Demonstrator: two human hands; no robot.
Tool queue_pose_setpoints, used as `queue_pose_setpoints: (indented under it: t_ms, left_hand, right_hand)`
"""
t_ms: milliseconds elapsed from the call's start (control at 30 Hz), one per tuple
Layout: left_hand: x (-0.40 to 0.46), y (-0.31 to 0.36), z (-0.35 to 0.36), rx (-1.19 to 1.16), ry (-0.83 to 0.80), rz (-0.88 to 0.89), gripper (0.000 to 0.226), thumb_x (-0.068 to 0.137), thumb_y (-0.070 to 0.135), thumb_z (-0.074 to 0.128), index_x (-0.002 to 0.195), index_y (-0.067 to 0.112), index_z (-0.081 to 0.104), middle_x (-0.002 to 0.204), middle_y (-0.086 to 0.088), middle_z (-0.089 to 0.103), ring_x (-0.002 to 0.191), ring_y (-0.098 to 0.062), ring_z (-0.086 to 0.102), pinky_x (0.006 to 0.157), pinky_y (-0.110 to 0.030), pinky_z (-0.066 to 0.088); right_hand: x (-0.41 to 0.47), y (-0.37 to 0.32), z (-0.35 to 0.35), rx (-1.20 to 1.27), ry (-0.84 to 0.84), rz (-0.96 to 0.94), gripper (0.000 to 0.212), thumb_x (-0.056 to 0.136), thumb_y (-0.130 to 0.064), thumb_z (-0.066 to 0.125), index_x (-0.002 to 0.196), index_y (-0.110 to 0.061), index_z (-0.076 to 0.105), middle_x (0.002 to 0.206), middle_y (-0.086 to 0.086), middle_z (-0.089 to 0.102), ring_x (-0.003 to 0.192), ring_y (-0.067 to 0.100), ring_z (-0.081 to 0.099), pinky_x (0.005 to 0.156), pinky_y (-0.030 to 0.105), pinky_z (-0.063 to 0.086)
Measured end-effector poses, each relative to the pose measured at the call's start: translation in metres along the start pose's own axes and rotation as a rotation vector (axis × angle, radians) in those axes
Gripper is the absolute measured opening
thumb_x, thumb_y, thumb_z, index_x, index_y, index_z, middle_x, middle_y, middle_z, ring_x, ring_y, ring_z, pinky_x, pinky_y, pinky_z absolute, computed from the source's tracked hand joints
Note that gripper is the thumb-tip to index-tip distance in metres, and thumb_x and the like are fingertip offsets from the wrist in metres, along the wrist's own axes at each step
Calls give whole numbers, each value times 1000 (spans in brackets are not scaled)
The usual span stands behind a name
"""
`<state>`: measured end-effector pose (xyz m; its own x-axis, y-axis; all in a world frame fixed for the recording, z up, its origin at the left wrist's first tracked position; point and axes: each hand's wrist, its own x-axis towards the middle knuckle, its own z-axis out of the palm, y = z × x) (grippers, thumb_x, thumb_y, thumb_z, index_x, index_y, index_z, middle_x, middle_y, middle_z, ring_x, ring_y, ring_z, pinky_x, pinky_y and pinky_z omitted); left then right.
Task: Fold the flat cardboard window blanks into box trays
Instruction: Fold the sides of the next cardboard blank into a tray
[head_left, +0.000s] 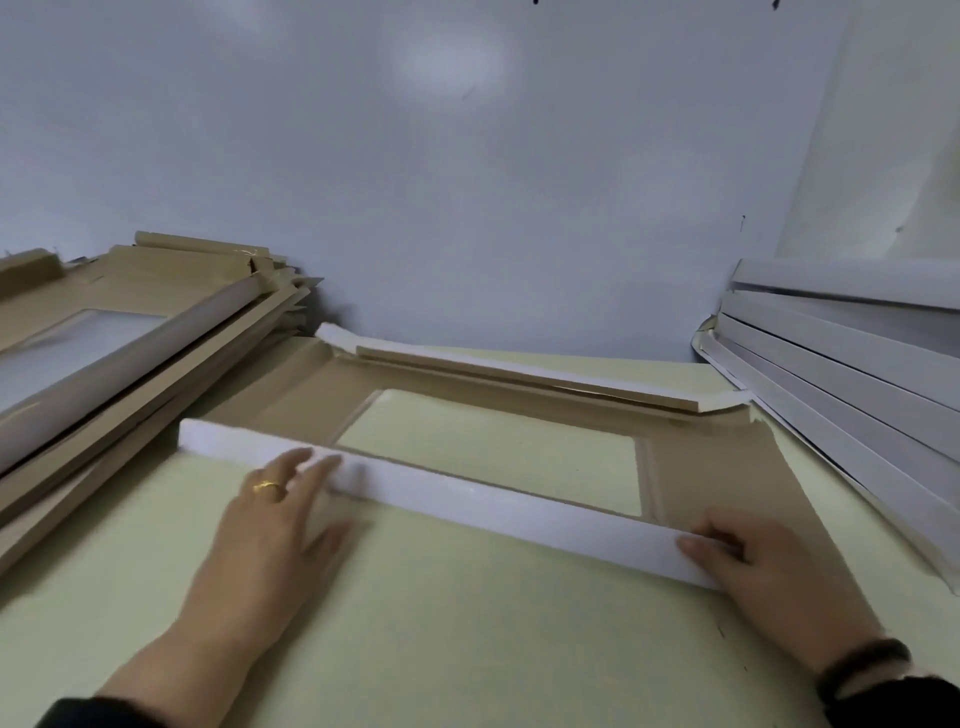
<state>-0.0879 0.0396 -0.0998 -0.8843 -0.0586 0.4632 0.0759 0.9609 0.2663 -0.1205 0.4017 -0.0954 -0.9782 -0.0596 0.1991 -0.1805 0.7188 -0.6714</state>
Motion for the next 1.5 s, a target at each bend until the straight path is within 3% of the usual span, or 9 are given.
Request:
queue_pose_setpoints:
  t_ms: [200, 400, 533, 633, 800, 933, 1233, 1400, 1500]
  left_hand:
    - [-13, 62, 12, 3, -139, 332, 57, 62, 26, 83, 115, 17, 65, 105, -9, 62, 56, -15, 59, 53, -18, 44]
    - [-15, 89, 18, 190, -78, 451, 54, 54, 22, 82, 105, 9, 70, 86, -8, 65, 53, -18, 56, 44, -16, 38]
    - [-16, 87, 19, 218, -106, 467, 56, 45, 22, 87, 98, 11, 73, 78, -2, 66, 52, -17, 56, 41, -15, 40]
    - [-14, 76, 17, 199, -112, 467, 54, 46, 15, 84, 99, 14, 74, 81, 1, 68, 54, -14, 58, 40, -14, 40]
    - [-3, 48, 11, 84, -104, 424, 54, 61, -5, 67, 111, 16, 69, 95, 2, 67, 71, -13, 64, 53, -14, 48]
    - [5, 27, 17, -116, -154, 364, 55, 94, 2, 46, 139, 32, 39, 134, 13, 38, 121, -6, 42, 96, -8, 26]
    - [20, 4, 20, -361, -182, 44, 64, 86, -12, 46, 137, 25, 40, 144, 7, 33, 133, -15, 36, 110, -22, 24]
    - [10, 24, -19, -233, 150, 141, 37, 89, -1, 47, 118, 17, 62, 123, 1, 56, 97, -9, 53, 76, -14, 32]
    - [-16, 70, -41, -200, -50, 415, 31, 91, 36, 37, 107, 27, 61, 98, 11, 63, 78, 1, 57, 65, -7, 40]
  right_hand:
    - [-11, -40, 38, 98, 42, -60, 34, 84, -9, 63, 51, -14, 52, 44, -9, 38, 49, 2, 38, 47, 17, 29]
    - [-33, -74, 56, 270, -70, -107, 22, 83, -5, 59, 64, -14, 64, 53, -6, 52, 56, 1, 48, 54, 16, 36]
    - [-46, -80, 54, 209, -188, -142, 20, 70, -42, 61, 88, -51, 59, 95, -14, 64, 92, -3, 56, 79, 15, 43]
    - [-50, -71, 46, -112, -218, -373, 58, 61, -61, 43, 110, -79, 17, 130, -47, 21, 116, -24, 29, 92, 0, 27]
    - [-52, -52, 20, -427, -292, -688, 69, 69, -56, 51, 134, -37, 34, 131, -28, 44, 115, -7, 49, 90, 11, 43]
    - [-49, -47, 4, -519, -355, -701, 79, 43, -32, 77, 120, -26, 60, 123, -15, 57, 110, -2, 56, 89, 16, 46]
    - [-48, -66, 44, -627, -7, -794, 78, 93, -5, 3, 87, -37, 74, 97, -18, 70, 87, -5, 65, 86, 12, 38]
    - [-42, -76, 60, -582, -16, -739, 53, 60, -14, 28, 78, -28, 76, 81, -17, 71, 76, -4, 67, 59, 10, 49]
    - [-42, -77, 69, -622, 75, -737, 54, 59, -12, 29, 79, -26, 76, 81, -11, 72, 68, 2, 68, 50, 13, 49]
